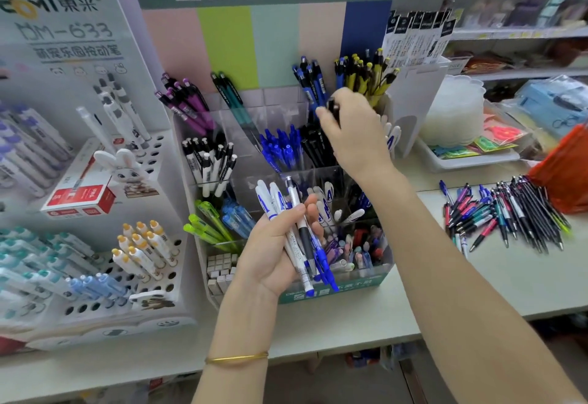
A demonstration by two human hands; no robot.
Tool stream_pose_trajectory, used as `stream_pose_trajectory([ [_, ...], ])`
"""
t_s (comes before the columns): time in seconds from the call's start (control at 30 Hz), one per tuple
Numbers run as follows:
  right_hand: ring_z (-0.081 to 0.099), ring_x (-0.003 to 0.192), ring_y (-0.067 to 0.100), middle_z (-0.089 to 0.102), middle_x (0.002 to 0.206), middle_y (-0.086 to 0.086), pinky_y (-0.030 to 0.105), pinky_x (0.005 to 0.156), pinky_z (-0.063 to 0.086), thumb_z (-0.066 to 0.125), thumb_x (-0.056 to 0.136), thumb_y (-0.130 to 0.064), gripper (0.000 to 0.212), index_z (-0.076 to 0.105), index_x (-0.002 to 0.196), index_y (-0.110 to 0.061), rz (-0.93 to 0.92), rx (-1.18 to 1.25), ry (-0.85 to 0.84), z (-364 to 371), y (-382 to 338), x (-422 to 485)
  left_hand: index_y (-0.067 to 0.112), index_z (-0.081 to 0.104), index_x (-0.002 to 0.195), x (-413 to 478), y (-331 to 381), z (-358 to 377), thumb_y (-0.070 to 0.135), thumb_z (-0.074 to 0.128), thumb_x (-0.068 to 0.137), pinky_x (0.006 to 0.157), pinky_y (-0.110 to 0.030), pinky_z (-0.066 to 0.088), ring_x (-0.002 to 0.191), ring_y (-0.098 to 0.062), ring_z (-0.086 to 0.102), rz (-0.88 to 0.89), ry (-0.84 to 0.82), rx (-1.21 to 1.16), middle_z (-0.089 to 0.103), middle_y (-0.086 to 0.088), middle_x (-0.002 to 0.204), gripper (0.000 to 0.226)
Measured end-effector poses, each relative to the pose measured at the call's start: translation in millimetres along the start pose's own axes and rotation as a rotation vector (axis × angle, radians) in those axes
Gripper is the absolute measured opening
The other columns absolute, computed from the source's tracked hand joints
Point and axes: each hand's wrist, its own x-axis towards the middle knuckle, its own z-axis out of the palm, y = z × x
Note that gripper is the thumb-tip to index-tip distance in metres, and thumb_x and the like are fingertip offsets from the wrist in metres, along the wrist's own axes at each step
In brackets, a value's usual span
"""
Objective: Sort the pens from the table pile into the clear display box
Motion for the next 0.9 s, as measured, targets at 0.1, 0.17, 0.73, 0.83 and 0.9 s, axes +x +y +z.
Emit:
stream_pose_trajectory([
  [0.1, 0.056, 0.095, 0.026, 0.061, 0.105, 0.009, 0.030, 0.071, 0.034, 0.053, 0.097, -0.023, 0.023, 0.050, 0.114, -0.008, 0.041, -0.183, -0.062, 6, 2, -4, -0.002, 0.063, 0.103, -1, 1, -1, 0.001, 0.056, 0.077, 0.057, -0.024, 0.055, 0.070, -0.012, 0.066, 0.020, -0.008, -0.006, 0.071, -0.008, 0.090, 0.027],
  [0.17, 0.060, 0.096, 0.031, 0.064, 0.106, 0.011, 0.031, 0.068, 0.036, 0.054, 0.097, -0.021, 0.024, 0.047, 0.116, -0.008, 0.035, -0.312, -0.033, 11, 1, -6, -0.001, 0.062, 0.105, -2, 1, -1, -0.002, 0.049, 0.087, 0.060, -0.025, 0.057, 0.070, -0.014, 0.067, 0.024, -0.008, -0.002, 0.072, -0.009, 0.093, 0.022],
  [0.73, 0.061, 0.058, 0.010, 0.062, 0.073, 0.001, 0.021, 0.048, 0.048, 0.051, 0.094, -0.004, 0.010, 0.060, 0.095, -0.010, 0.180, 0.349, -0.279, -22, -38, -69, 0.005, 0.052, 0.130, -9, 7, -12, 0.001, 0.049, 0.079, 0.062, -0.031, 0.059, 0.073, -0.017, 0.070, 0.035, -0.091, -0.097, 0.072, -0.011, 0.102, 0.051],
  [0.83, 0.053, 0.042, 0.004, 0.062, 0.058, -0.003, 0.019, 0.040, 0.045, 0.053, 0.095, -0.019, 0.012, 0.057, 0.089, -0.010, 0.332, 0.417, -0.428, -24, -38, -83, 0.011, 0.057, 0.123, -7, 9, -19, 0.002, 0.049, 0.083, 0.077, -0.039, 0.055, 0.075, -0.015, 0.067, 0.063, -0.018, -0.069, 0.073, -0.006, 0.097, 0.041],
  [0.9, 0.061, 0.050, 0.014, 0.065, 0.067, 0.000, 0.036, 0.050, 0.057, 0.053, 0.092, -0.038, 0.022, 0.055, 0.092, -0.016, 0.384, 0.352, -0.572, -22, -35, -91, 0.014, 0.059, 0.118, -6, 11, -25, 0.001, 0.042, 0.091, 0.095, -0.046, 0.044, 0.084, -0.014, 0.064, 0.091, 0.035, -0.096, 0.073, -0.001, 0.095, 0.034],
])
